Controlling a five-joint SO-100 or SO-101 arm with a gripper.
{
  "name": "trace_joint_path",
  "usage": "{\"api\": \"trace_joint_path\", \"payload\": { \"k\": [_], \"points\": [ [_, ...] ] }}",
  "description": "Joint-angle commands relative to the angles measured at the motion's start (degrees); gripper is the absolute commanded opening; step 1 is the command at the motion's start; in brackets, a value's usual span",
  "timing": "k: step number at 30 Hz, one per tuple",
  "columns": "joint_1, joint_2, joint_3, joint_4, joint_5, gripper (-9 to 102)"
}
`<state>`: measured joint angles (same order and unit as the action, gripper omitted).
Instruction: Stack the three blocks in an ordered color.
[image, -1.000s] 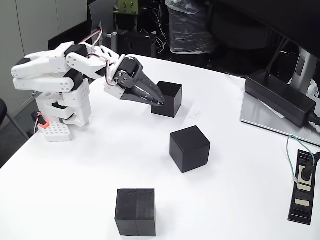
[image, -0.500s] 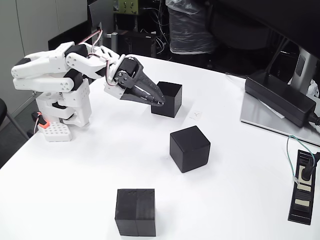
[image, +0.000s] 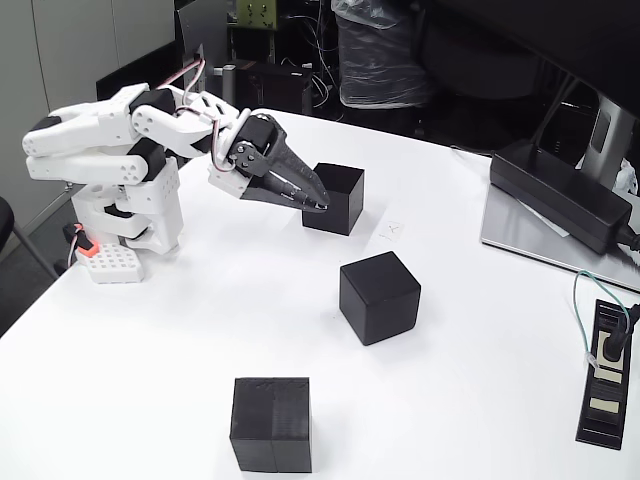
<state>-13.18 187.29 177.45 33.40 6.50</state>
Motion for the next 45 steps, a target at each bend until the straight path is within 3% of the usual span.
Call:
{"api": "trace_joint_path", "payload": {
  "k": [1,18,25,29,35,45],
  "points": [
    [0.26,-0.09,-0.26,0.18,-0.26,0],
    [0.18,0.18,-0.97,0.18,-1.41,2],
    [-0.26,-0.09,-4.39,0.97,-13.54,18],
    [-0.26,-0.09,-6.50,3.96,-20.65,25],
    [-0.26,-0.09,-15.29,12.22,-28.74,25],
    [-0.18,-0.35,-29.62,25.58,-31.99,25]
  ]
}}
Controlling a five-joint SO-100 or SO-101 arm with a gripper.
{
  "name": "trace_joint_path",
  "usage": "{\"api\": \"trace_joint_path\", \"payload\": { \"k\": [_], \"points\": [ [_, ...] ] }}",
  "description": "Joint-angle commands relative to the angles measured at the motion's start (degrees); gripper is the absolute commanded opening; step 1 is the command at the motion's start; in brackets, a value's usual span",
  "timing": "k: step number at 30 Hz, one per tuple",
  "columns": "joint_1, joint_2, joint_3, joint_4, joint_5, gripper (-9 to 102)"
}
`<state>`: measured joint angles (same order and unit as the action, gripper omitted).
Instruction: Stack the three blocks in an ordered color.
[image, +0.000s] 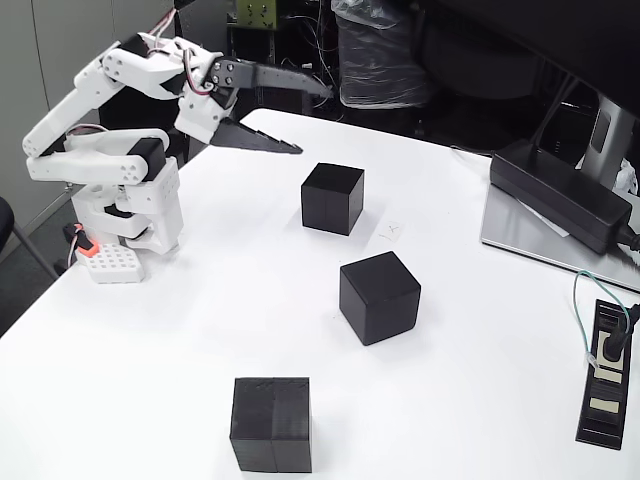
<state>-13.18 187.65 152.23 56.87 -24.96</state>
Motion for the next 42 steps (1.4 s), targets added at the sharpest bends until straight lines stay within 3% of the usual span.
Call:
{"api": "trace_joint_path", "payload": {
  "k": [1,14,22,32,42],
  "points": [
    [0.00,-0.79,-5.36,2.90,-0.53,25],
    [0.62,-25.93,-19.95,8.26,-0.44,24],
    [10.28,-41.66,-33.05,11.60,-0.88,25],
    [15.03,-69.08,-43.42,12.13,-12.74,24],
    [15.21,-84.90,-50.80,12.22,-20.83,25]
  ]
}}
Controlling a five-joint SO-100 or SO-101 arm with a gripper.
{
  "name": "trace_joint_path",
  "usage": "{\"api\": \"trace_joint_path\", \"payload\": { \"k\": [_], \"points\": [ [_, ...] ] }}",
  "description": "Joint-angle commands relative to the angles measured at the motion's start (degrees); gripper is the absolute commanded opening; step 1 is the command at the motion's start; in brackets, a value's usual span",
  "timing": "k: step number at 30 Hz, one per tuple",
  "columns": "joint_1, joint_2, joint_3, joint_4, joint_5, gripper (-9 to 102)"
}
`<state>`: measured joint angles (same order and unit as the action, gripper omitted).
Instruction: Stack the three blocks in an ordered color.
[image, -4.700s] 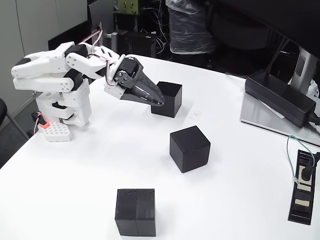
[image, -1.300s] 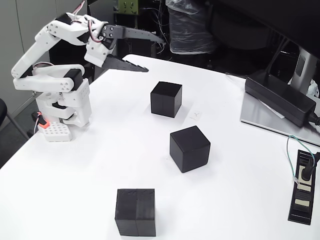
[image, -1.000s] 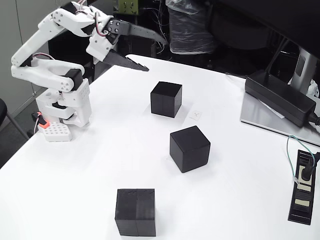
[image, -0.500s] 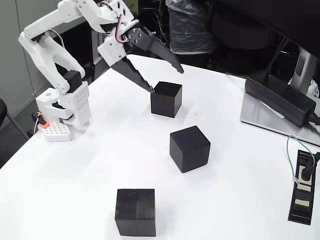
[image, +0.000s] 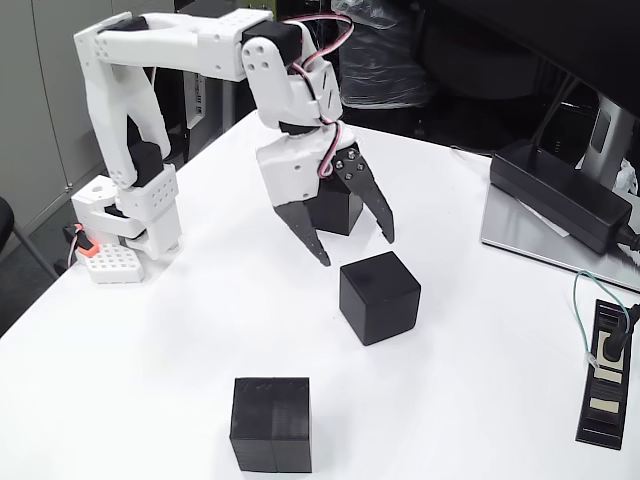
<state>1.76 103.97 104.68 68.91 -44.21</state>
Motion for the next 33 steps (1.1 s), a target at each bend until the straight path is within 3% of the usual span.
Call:
{"api": "trace_joint_path", "payload": {
  "k": [1,10,18,33],
  "points": [
    [0.26,-2.55,-3.78,0.18,-1.85,25],
    [-0.09,-7.82,-7.03,0.26,-1.85,25],
    [-0.18,-7.82,-7.21,0.26,-2.11,35],
    [-0.35,-10.46,-7.56,0.00,-2.11,35]
  ]
}}
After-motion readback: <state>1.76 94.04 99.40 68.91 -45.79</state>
